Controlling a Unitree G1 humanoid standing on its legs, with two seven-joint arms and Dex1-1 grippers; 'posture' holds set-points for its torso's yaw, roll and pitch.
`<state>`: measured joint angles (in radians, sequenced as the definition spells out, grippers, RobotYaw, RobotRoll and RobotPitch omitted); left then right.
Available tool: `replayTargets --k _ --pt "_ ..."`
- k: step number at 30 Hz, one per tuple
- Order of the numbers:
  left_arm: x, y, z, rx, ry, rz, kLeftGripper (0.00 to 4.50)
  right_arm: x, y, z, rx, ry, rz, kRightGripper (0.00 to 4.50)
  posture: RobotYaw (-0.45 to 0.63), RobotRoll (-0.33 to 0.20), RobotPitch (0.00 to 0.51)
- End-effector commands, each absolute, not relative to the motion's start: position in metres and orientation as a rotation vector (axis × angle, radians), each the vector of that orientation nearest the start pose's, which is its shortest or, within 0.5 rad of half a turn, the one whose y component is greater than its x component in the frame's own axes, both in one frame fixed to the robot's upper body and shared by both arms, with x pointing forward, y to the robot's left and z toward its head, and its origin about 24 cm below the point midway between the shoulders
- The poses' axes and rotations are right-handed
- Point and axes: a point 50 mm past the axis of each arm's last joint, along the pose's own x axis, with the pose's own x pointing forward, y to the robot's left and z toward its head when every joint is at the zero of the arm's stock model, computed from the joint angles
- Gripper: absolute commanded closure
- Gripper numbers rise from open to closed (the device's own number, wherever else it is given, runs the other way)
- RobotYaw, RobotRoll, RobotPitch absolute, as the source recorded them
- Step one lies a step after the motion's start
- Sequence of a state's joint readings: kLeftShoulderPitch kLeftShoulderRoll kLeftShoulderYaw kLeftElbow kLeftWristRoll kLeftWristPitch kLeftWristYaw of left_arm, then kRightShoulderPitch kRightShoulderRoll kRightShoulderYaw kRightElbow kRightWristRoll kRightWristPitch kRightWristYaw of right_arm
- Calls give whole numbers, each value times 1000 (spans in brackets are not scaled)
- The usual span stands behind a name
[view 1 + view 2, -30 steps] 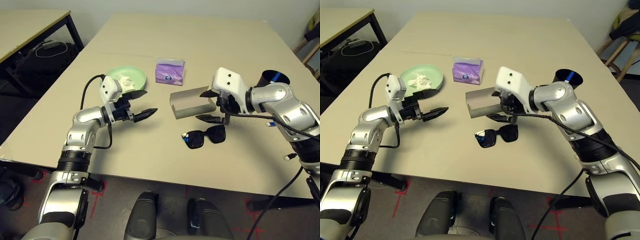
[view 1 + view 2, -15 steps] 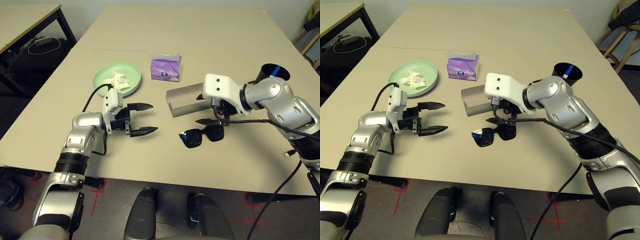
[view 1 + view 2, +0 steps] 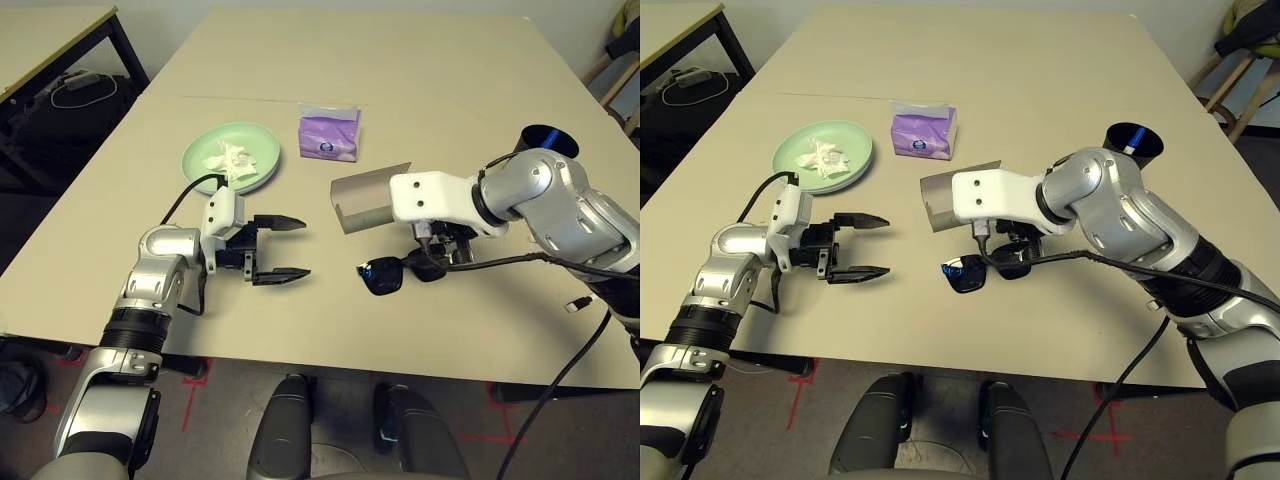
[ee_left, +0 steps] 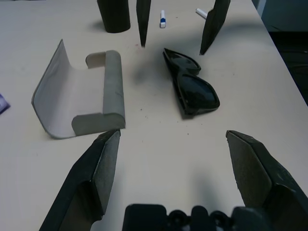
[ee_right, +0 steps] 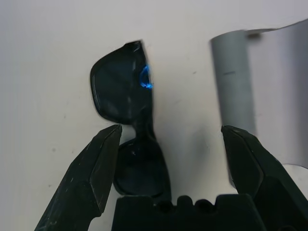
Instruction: Organize and tidy the items on the table.
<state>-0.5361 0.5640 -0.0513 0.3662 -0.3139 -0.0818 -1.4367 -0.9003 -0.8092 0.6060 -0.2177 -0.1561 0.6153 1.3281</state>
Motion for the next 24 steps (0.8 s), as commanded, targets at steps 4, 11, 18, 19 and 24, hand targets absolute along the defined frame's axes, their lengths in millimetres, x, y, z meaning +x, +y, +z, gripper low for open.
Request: replayTargets --k 4,11,18,19,24 --pt "301 185 134 397 -47 -1422 57 297 -117 195 -1306 493 1297 0 250 0 161" --pt "302 183 134 399 -61 -1410 57 302 -114 192 -1328 528 1313 0 253 0 158" --pt "302 180 132 408 -70 -1387 57 305 -115 188 -1346 564 1325 0 268 0 159" --pt "302 180 132 407 -70 -1386 57 306 -114 187 -1349 566 1325 0 270 0 160" --pt "301 179 132 404 -76 -1378 57 308 -113 185 -1364 573 1329 0 276 0 160"
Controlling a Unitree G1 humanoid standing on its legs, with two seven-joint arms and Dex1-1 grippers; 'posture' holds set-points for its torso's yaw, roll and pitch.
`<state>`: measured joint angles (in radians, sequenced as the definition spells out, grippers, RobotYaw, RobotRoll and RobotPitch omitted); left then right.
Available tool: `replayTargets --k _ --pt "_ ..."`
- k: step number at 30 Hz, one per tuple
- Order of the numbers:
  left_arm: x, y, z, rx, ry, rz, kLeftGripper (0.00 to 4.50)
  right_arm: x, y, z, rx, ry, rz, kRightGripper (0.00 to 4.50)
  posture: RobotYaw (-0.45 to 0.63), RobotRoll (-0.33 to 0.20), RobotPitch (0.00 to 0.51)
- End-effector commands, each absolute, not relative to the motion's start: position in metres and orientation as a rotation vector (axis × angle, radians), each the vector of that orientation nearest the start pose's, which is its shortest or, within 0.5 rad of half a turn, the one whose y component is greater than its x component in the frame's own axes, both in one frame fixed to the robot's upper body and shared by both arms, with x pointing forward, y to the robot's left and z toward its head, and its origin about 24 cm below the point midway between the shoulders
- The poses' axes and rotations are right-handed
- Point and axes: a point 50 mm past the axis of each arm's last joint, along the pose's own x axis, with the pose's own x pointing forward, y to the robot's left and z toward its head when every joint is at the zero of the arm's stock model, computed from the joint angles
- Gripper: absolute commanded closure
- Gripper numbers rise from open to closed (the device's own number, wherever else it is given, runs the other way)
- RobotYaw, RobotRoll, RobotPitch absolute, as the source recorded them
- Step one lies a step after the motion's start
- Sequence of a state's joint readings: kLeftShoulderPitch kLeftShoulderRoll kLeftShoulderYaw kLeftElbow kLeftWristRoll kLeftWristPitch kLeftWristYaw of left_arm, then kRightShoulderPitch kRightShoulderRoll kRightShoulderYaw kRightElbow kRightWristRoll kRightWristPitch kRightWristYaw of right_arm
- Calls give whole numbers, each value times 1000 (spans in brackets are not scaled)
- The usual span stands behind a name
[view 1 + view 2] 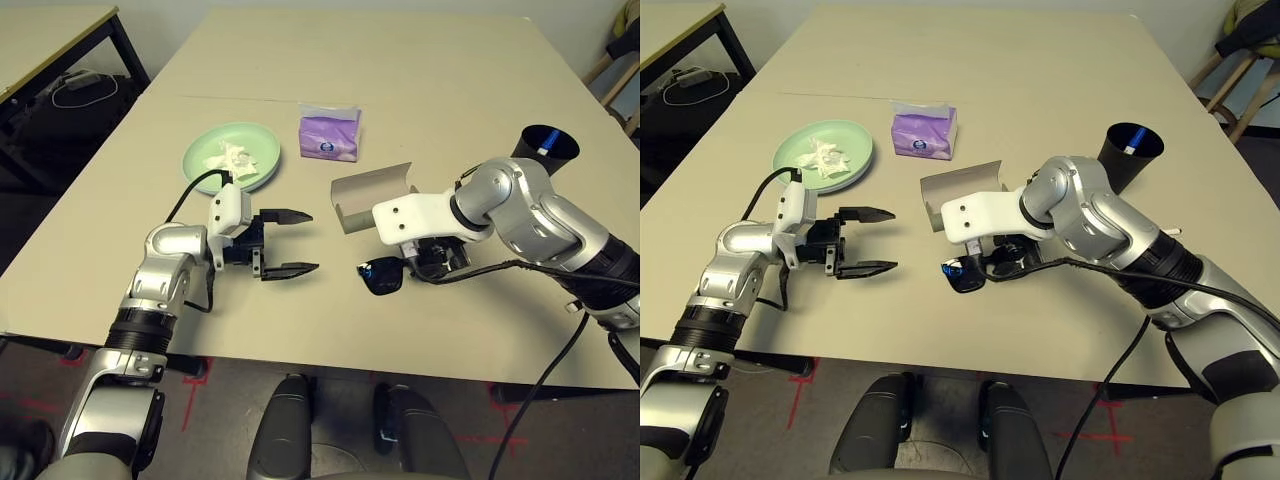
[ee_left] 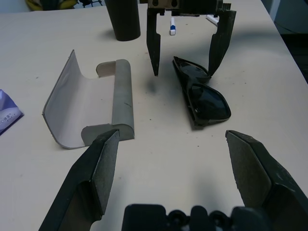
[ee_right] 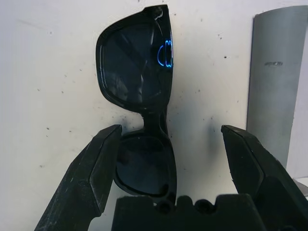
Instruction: Organize and tidy the items on the table.
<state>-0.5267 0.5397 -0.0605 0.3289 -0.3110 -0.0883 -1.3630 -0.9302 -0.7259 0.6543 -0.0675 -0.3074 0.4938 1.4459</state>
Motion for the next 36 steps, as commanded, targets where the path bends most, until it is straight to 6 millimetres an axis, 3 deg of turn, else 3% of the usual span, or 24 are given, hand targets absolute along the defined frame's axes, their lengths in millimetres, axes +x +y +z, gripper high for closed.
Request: replayTargets --k 1,17,20,29,30,36 --pt "301 179 131 404 -78 -1377 57 308 -113 185 -1365 574 1331 0 278 0 159" --pt "296 178 131 388 -82 -1389 57 311 -109 181 -1374 580 1345 0 285 0 155" --pt "295 178 132 388 -80 -1392 0 310 -111 179 -1381 590 1348 615 285 0 155" --pt "293 177 133 387 -78 -1400 0 311 -120 172 -1398 630 1339 4024 287 0 154" --pt "293 177 133 387 -78 -1401 0 311 -120 171 -1399 632 1339 4224 287 0 153" --pt "293 176 134 388 -78 -1406 0 311 -122 170 -1398 636 1337 4215 286 0 151"
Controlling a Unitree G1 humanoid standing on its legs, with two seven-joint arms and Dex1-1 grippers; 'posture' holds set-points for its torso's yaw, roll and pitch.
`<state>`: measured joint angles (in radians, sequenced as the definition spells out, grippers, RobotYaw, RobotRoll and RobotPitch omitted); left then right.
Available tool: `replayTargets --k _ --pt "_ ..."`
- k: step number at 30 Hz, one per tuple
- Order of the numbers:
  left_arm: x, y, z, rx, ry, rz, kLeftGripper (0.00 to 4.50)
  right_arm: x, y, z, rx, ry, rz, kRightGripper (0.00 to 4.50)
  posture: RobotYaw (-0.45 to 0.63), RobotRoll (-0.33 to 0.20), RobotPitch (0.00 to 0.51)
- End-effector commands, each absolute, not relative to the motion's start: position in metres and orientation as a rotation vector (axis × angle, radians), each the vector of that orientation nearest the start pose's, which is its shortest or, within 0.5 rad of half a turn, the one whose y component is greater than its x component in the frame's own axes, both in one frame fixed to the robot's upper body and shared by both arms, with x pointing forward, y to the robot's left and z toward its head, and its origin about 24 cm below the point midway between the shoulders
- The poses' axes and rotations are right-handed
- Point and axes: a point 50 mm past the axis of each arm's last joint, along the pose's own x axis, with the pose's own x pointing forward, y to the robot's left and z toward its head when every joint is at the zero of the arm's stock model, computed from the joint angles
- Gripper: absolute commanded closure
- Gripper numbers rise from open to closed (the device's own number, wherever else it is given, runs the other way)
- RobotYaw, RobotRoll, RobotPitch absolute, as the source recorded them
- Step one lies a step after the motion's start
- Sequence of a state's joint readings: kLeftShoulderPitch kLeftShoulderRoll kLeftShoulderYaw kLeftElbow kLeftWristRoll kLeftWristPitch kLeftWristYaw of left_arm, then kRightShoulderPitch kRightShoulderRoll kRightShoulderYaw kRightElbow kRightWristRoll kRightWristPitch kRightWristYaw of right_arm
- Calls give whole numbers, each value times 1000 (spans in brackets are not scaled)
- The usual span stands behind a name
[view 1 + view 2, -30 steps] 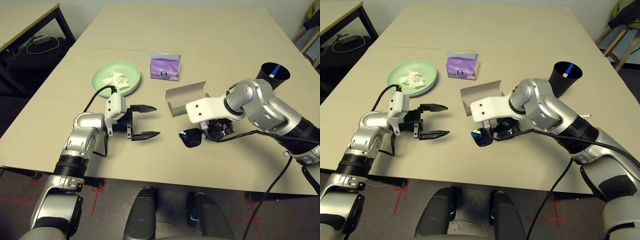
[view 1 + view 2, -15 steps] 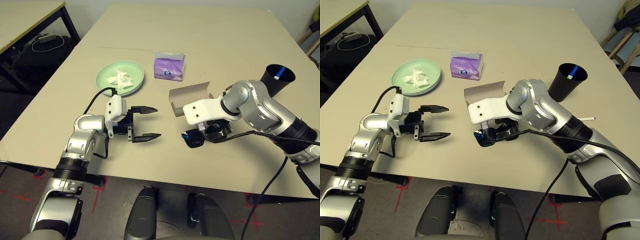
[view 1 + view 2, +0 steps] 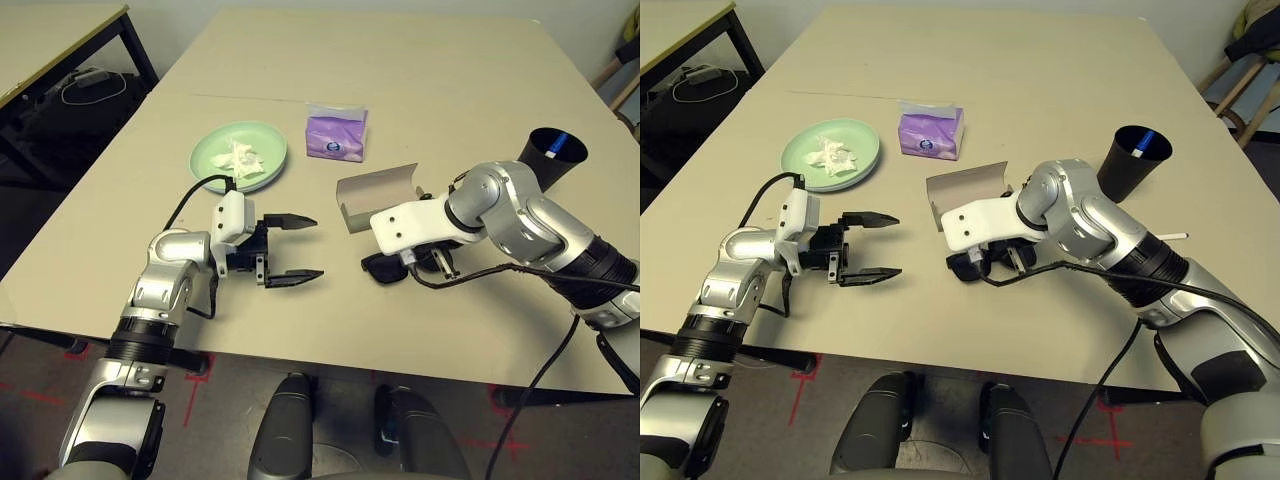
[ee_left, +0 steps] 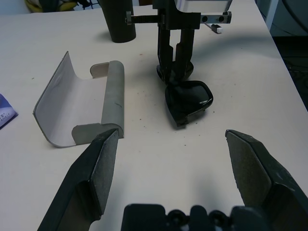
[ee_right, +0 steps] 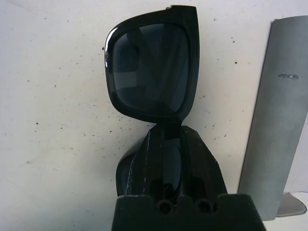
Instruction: Organize and tidy the items on the table.
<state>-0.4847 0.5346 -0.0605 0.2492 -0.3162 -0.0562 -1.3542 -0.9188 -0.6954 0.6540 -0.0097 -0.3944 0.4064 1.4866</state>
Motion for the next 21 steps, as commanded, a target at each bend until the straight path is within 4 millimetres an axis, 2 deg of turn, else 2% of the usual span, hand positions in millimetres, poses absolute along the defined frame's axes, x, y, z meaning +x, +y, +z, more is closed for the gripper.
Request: replayTargets --k 1,9,21 --pt "293 176 134 387 -77 -1407 0 311 -122 170 -1398 636 1336 4215 286 0 151" --pt "294 176 135 390 -74 -1410 0 312 -122 171 -1387 633 1337 4215 284 0 147" --pt "295 176 135 393 -69 -1409 0 313 -125 193 -1373 574 1312 4215 277 0 143"
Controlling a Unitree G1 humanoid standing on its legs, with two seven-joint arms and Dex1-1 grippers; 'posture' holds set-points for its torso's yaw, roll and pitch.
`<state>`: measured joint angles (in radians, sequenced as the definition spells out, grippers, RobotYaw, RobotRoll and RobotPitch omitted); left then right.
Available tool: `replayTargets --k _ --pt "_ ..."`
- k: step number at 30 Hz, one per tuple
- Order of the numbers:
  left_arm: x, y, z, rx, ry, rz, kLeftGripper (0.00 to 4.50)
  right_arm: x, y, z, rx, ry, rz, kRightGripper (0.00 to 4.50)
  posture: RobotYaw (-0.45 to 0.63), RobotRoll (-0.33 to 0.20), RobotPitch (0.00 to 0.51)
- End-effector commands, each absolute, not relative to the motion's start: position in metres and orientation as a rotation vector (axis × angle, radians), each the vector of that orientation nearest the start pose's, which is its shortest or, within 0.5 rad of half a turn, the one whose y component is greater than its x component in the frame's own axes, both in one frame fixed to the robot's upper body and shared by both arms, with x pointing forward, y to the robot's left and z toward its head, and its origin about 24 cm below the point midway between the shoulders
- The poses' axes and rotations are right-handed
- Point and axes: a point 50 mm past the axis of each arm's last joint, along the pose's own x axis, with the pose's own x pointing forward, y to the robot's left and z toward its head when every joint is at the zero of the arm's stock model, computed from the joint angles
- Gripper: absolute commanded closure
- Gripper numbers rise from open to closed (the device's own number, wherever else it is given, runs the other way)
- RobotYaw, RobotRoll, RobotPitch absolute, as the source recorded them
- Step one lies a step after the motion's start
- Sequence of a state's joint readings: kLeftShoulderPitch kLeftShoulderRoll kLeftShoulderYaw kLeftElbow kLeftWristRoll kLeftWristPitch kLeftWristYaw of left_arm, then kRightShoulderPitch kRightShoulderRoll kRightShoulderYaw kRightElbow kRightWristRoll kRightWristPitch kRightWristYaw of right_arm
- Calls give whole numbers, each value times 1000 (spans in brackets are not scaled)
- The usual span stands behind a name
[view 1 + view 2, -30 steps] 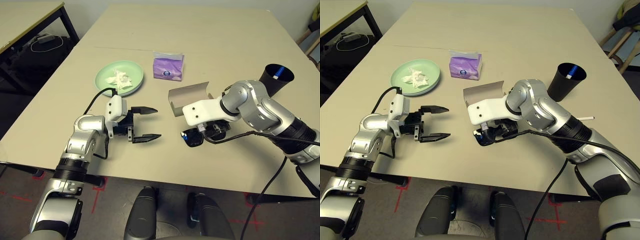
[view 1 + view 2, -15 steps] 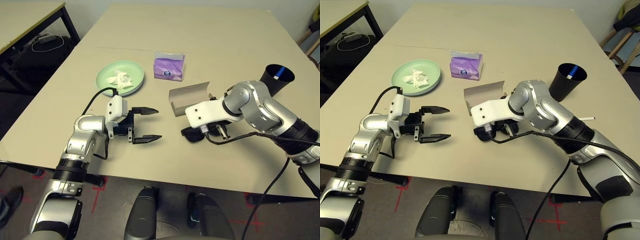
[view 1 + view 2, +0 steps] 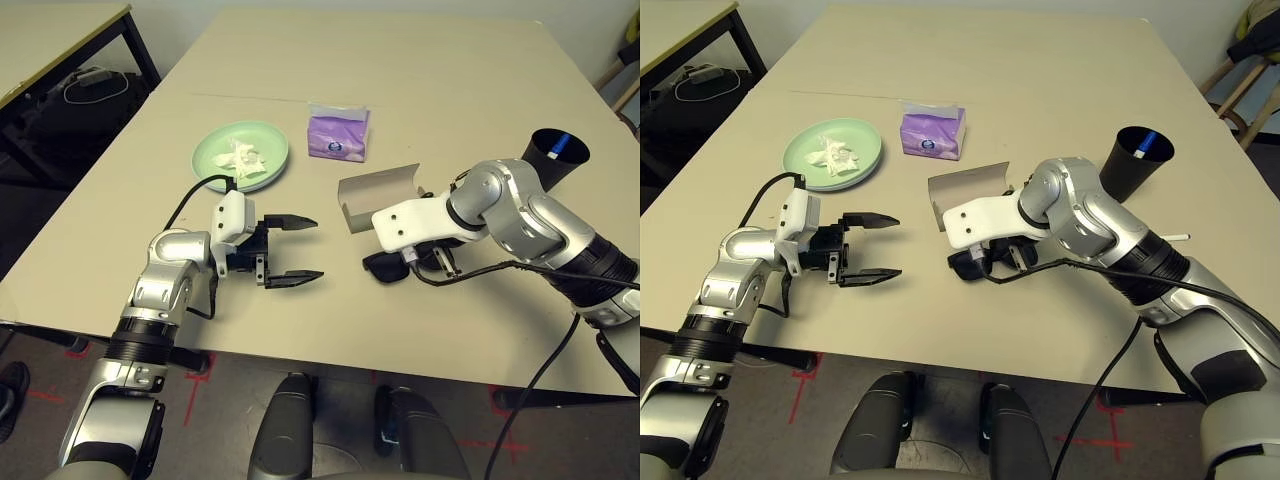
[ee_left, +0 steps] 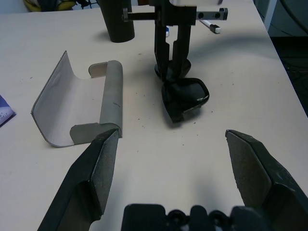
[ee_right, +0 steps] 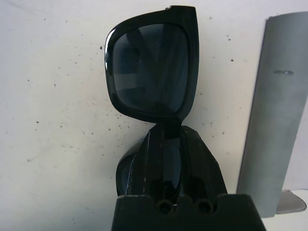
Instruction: Organize and tidy the items on the table.
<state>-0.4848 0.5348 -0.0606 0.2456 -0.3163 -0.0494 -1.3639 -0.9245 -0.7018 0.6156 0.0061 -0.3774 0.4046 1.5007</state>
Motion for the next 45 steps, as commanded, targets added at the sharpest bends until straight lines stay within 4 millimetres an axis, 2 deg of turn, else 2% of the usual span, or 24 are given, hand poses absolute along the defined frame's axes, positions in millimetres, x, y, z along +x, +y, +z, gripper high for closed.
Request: replayTargets --k 1,9,13,17,29,45 --pt "295 176 134 393 -68 -1408 0 313 -125 195 -1371 569 1311 4215 276 0 143" --pt "297 176 135 400 -67 -1406 0 312 -124 209 -1372 502 1279 4215 268 0 133" --pt "299 177 137 390 -69 -1391 0 320 -119 222 -1432 373 1169 4215 259 0 127" --pt "300 177 138 380 -70 -1380 0 328 -114 226 -1464 280 1069 4215 249 0 126" --pt "304 178 148 357 -68 -1355 0 350 -109 211 -1500 171 893 4215 237 0 122" --pt "304 181 152 360 -62 -1339 0 362 -100 201 -1564 98 804 4215 241 0 124"
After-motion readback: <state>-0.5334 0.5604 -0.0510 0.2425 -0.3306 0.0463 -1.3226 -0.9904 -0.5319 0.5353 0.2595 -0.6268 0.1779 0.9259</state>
